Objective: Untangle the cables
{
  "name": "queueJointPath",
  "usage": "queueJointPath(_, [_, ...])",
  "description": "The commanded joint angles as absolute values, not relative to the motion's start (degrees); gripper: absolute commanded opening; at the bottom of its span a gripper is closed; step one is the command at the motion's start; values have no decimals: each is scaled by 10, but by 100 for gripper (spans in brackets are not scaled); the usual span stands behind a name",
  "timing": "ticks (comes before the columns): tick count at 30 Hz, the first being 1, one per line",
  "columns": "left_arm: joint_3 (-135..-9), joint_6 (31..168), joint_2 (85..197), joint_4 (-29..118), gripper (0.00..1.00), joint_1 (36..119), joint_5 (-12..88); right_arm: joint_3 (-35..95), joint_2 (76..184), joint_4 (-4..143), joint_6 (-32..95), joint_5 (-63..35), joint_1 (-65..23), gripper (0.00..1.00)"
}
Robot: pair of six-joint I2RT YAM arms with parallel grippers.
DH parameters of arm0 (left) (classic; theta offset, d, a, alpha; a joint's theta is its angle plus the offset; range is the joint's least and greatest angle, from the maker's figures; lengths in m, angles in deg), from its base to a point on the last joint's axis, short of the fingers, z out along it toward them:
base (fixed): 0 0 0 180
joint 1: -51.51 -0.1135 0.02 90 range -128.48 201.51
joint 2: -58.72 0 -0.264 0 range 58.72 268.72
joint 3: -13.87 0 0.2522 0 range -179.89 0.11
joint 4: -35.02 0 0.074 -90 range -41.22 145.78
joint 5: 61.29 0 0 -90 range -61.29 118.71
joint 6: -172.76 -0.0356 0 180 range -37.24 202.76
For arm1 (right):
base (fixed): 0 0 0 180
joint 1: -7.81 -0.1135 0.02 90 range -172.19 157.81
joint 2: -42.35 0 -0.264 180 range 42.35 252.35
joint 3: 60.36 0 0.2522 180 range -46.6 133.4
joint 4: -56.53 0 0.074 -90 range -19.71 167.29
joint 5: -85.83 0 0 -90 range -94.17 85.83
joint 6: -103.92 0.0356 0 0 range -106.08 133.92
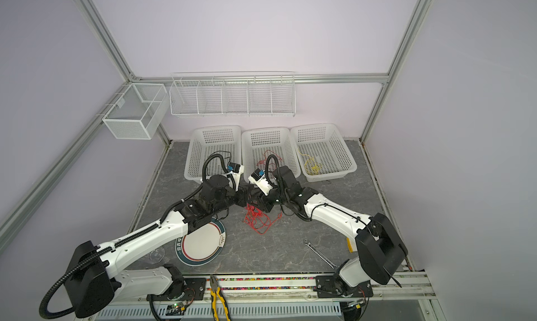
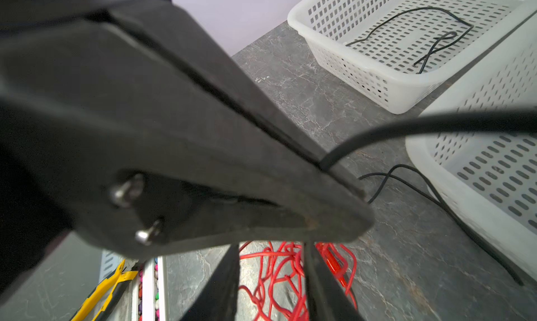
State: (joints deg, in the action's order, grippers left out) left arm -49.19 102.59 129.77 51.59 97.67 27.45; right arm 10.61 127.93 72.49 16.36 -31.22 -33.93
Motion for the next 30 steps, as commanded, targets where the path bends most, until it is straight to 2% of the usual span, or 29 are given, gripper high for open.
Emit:
queueJointPath(1, [-489,1025,1276,477,0,978,285,116,1286,700,161,-301,-343,29])
queueJointPath(5, [-478,1028,1266,462,0,978,286,117,1286,695,161,-293,-343,23])
queueJointPath(12, [-474,1028,1264,453,0,978,296,108,1286,685,169,-244,-343,27])
queueJointPath(14, [-472,1027,1267,447,0,978,302,106,1286,679,172,-245,-343,22])
queueJointPath(17, [-472,1027,1271,446,0,978,304,103,1277,673,175,-244,-343,7])
queueJointPath(20, [-468,1026,1271,450,2,978,295,99,1253,674,171,-231,-343,7])
queueJointPath(24, [-450,1014,1261,450,53,977,294,113,1217,708,165,-203,-342,7])
queueJointPath(27, [-422,995,1234,447,71,977,295,137,1200,748,167,-173,-342,7])
queueJointPath(30, [-387,982,1200,436,78,977,306,163,1193,782,169,-169,-342,7])
